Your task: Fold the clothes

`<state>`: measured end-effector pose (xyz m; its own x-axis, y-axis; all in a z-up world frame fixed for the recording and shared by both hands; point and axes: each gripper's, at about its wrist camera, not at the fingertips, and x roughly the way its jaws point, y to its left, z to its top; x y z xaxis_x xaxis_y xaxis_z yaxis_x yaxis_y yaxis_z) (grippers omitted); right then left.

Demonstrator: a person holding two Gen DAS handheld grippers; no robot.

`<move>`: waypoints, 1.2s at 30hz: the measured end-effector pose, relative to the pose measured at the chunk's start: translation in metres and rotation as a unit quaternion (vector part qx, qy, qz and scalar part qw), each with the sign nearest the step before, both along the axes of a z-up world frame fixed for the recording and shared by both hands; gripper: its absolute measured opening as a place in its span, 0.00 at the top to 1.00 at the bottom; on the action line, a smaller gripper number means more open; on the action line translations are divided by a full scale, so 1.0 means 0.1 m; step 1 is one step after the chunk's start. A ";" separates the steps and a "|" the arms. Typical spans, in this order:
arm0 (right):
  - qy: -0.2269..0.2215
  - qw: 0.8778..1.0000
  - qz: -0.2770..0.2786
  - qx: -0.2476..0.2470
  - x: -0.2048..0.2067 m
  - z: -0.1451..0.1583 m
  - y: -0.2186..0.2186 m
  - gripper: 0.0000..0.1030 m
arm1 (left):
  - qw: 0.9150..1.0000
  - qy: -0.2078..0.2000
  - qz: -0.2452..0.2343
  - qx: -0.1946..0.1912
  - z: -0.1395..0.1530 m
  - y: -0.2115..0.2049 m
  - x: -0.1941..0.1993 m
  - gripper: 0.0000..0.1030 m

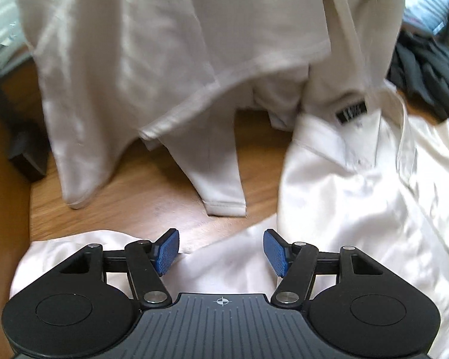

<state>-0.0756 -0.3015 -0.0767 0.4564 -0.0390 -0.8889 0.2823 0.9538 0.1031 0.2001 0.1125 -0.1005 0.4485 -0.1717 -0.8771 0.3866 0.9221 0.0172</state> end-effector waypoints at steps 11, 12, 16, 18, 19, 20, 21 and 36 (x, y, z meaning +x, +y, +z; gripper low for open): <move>-0.001 0.998 0.061 0.031 0.28 -0.13 0.43 0.35 | 1.000 -0.009 0.022 -0.003 -0.08 0.10 -0.12 0.88; 0.003 0.996 0.080 0.033 0.32 -0.19 0.51 0.32 | 1.000 -0.010 0.029 -0.004 -0.08 0.13 -0.10 0.89; 0.028 0.989 0.144 0.024 0.48 -0.42 0.85 0.29 | 0.998 -0.020 0.055 0.003 -0.03 0.19 -0.08 0.92; 0.024 0.987 0.158 0.013 0.52 -0.46 0.95 0.20 | 0.997 -0.028 0.076 0.013 0.02 0.24 -0.08 0.94; 0.022 0.986 0.164 0.007 0.54 -0.47 0.98 0.20 | 0.995 -0.032 0.092 0.019 0.06 0.28 -0.08 0.95; 0.022 0.986 0.166 0.003 0.56 -0.48 1.00 0.20 | 0.993 -0.037 0.107 0.024 0.10 0.32 -0.08 0.95; 0.023 0.986 0.168 0.000 0.57 -0.48 1.00 0.19 | 0.991 -0.037 0.124 0.030 0.14 0.36 -0.08 0.95; 0.013 0.988 0.151 0.001 0.56 -0.47 0.90 0.17 | 0.982 -0.065 0.174 0.020 0.38 0.36 -0.14 0.51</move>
<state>-0.0198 -0.2118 -0.1237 0.4232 0.0971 -0.9008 -0.0120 0.9948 0.1016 0.1858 0.1483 -0.0628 0.5826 0.0448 -0.8115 0.0401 0.9957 0.0838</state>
